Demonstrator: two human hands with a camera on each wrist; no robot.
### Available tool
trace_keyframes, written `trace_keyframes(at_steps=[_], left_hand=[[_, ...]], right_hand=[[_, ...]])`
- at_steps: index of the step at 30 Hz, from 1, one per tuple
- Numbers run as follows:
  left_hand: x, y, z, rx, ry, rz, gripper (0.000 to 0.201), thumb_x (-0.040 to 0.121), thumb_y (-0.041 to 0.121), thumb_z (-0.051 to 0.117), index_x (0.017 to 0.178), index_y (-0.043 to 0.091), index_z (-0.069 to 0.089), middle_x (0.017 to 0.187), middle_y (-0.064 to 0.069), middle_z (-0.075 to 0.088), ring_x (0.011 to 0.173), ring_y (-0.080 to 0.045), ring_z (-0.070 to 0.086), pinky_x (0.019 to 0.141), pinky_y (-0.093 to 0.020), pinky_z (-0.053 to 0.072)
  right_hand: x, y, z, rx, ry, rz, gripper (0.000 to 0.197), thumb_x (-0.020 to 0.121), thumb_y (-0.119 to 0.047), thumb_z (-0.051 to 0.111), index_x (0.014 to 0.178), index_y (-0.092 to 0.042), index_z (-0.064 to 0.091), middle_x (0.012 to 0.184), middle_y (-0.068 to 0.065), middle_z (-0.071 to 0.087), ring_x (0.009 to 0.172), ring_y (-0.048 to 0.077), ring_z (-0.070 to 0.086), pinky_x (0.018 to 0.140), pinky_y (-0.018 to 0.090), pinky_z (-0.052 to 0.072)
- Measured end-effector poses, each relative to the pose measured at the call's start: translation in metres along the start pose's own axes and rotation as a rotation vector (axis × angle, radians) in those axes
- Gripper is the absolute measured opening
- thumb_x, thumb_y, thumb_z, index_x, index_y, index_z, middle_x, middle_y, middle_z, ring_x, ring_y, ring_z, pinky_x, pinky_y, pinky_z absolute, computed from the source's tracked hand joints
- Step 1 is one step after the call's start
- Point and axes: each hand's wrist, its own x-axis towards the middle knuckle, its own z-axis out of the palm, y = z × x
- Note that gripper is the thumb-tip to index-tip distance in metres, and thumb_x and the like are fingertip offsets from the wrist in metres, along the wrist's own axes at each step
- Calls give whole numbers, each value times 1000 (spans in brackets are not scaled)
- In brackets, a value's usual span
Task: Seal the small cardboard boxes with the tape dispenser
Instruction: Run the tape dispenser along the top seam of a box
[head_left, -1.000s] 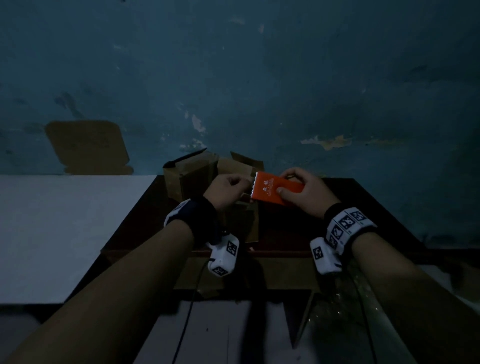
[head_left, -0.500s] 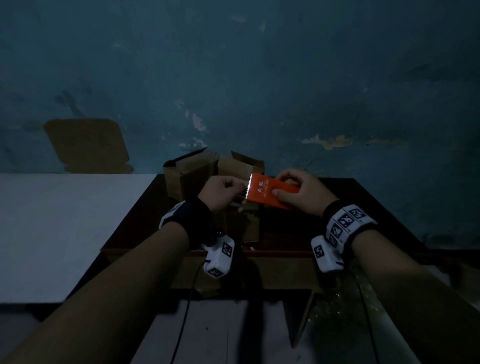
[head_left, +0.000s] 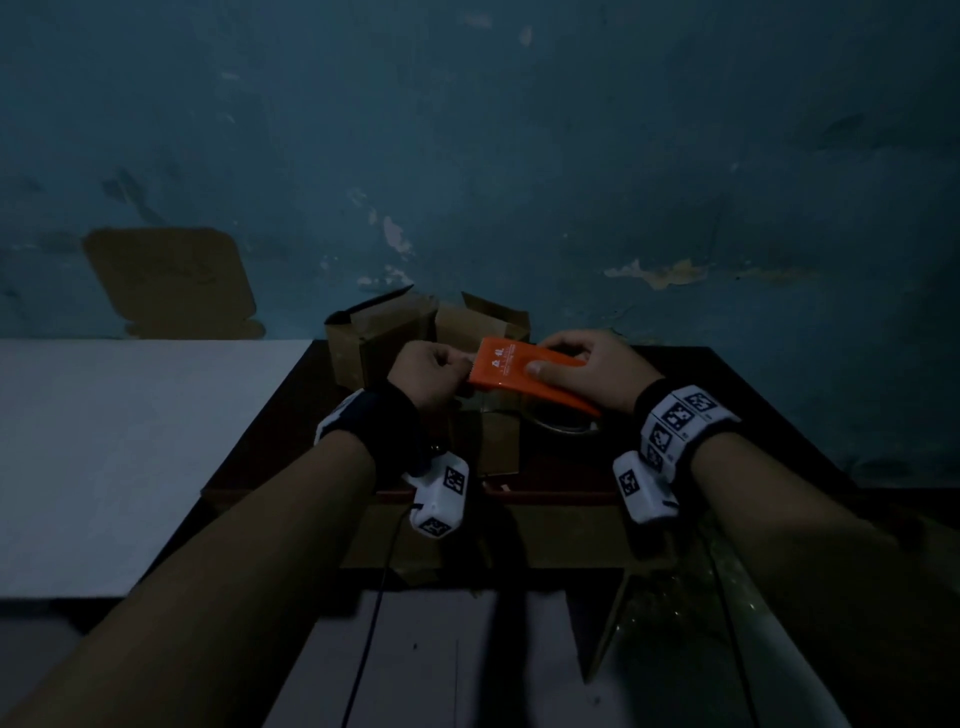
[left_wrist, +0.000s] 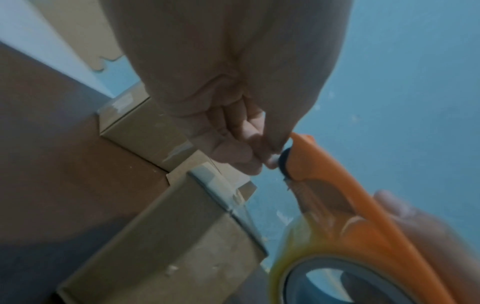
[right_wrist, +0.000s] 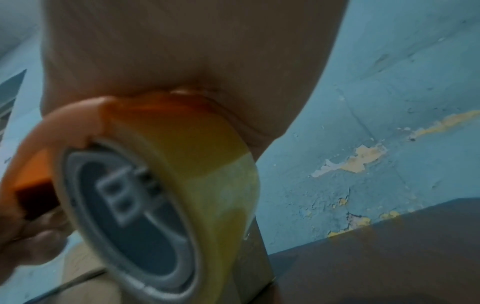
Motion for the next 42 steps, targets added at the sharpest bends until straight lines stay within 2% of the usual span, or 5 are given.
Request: trace_keyframes(at_steps=[6, 11, 19, 25, 42], left_hand=[[-7, 3, 2, -155, 44, -99, 32, 98, 15, 52, 71, 3, 63, 63, -8, 61, 44, -6, 56, 44, -16, 44], [-11, 3, 3, -225, 70, -186, 29, 97, 10, 53, 71, 0, 61, 66, -15, 59, 56, -19, 57, 52, -25, 51], [-35, -10, -1, -267, 95, -254, 18, 99, 8, 49, 91, -3, 61, 69, -10, 57, 54, -13, 54, 45, -15, 47], [-39, -15, -3, -320, 85, -327, 23, 98, 11, 52, 80, 2, 62, 72, -9, 58, 62, -15, 55, 58, -23, 49], [-37, -24, -14, -261, 144, -358, 24, 98, 15, 52, 80, 4, 64, 76, -10, 63, 70, -17, 59, 75, -31, 52]], right_hand=[[17, 6, -13, -18, 54, 26, 24, 79, -48, 72, 92, -28, 73, 92, -7, 70, 88, 12, 66, 82, 28, 50], [17, 16, -26, -36, 42, 57, 17, 81, -45, 71, 85, -29, 73, 84, -7, 71, 75, 7, 65, 72, 23, 49], [12, 29, -34, -98, 1, 142, 21, 77, -53, 71, 79, -33, 75, 87, -6, 71, 82, 13, 66, 73, 26, 49], [9, 40, -36, -94, -7, 173, 28, 72, -59, 70, 78, -32, 76, 90, -2, 73, 85, 17, 68, 83, 34, 54], [2, 42, -46, -95, 13, 202, 22, 84, -44, 68, 89, -23, 75, 87, -6, 68, 74, 7, 61, 60, 18, 44]])
